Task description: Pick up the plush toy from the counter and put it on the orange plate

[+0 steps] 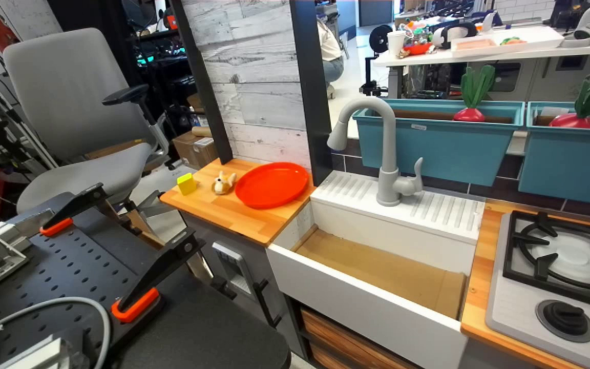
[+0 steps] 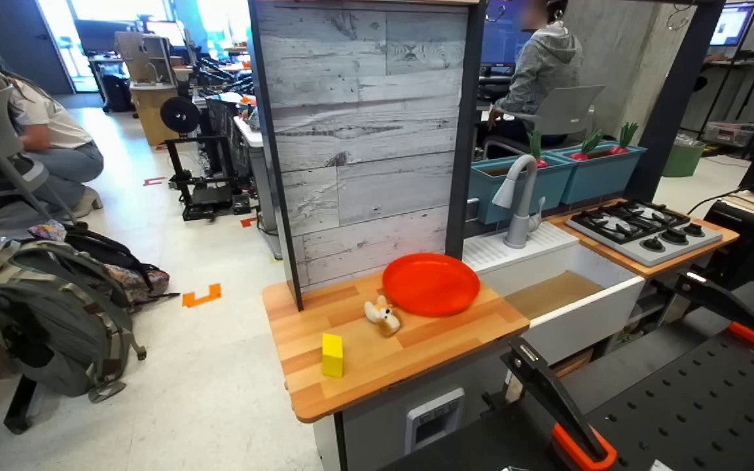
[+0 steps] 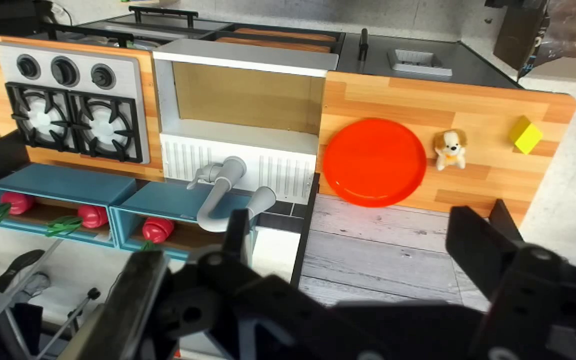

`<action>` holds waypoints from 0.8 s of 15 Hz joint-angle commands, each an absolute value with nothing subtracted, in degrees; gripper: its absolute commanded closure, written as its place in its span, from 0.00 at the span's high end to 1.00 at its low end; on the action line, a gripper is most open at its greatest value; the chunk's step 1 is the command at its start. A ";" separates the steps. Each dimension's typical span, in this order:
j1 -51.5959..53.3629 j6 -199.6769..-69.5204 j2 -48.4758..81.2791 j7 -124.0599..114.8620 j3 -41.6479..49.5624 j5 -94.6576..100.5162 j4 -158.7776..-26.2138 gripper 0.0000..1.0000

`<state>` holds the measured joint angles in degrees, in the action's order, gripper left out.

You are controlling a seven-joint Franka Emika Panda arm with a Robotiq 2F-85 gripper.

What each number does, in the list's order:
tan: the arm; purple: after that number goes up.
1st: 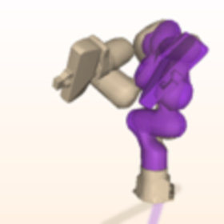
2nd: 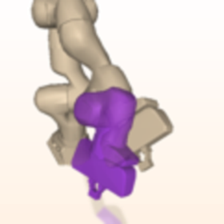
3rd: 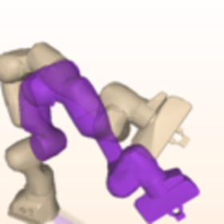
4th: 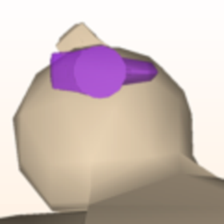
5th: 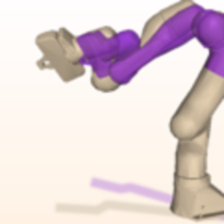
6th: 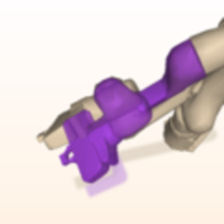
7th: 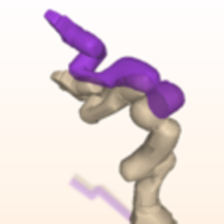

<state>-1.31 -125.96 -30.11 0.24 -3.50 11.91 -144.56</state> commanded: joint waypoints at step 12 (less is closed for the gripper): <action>-1.00 -138.97 -14.86 -2.41 -5.34 14.70 -144.66 1.00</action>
<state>-1.25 -131.74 -24.02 -0.15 -4.08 12.34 -145.50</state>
